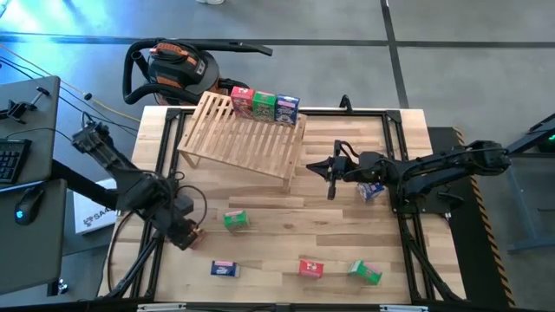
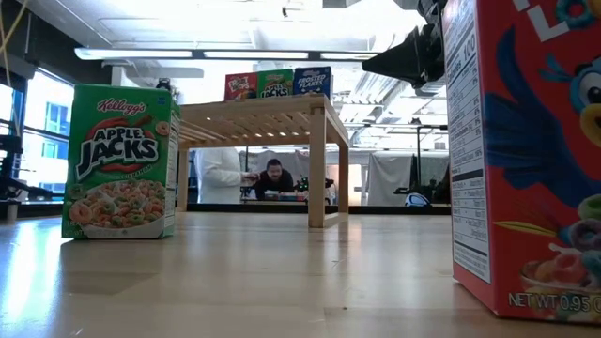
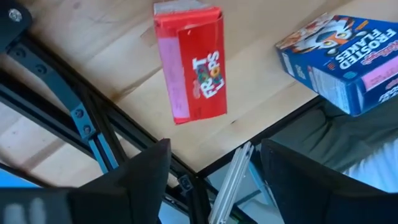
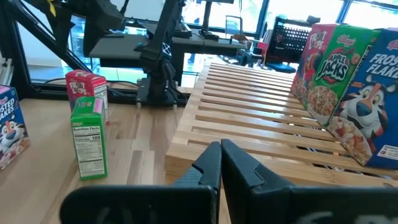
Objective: Stack cereal on shelf
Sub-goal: Put the left red cereal box aligned with the other red cereal box on the shelf
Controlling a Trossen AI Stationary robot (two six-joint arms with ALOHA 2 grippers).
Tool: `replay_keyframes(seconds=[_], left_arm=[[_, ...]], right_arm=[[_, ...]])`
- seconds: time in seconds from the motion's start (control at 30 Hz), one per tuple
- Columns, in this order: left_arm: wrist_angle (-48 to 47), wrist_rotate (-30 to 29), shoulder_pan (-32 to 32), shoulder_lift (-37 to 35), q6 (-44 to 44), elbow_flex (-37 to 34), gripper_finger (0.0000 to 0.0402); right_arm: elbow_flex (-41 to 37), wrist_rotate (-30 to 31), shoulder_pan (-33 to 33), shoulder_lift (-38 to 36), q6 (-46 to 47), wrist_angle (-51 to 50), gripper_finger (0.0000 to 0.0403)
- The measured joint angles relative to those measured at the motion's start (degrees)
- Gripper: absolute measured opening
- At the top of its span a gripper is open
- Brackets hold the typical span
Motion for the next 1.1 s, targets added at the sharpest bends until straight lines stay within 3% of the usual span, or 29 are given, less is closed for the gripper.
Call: replay_keyframes(seconds=[0.4, 0.6, 1.1], left_arm=[[5.3, -2.2, -5.8, 0.0, -10.9, -3.1, 0.0279], [6.5, -2.4, -6.9, 1.0, -11.2, -6.7, 0.0289], [4.4, -13.1, -6.4, 1.0, -14.0, -7.6, 0.0290]], right_arm=[[0.0, -0.1, 0.0, 0.0, 0.4, -0.1, 0.0000], [0.0, -0.2, 0.0, 0.0, 0.4, 0.0, 0.0000], [0.0, -0.2, 0.0, 0.0, 0.4, 0.0, 0.0000]])
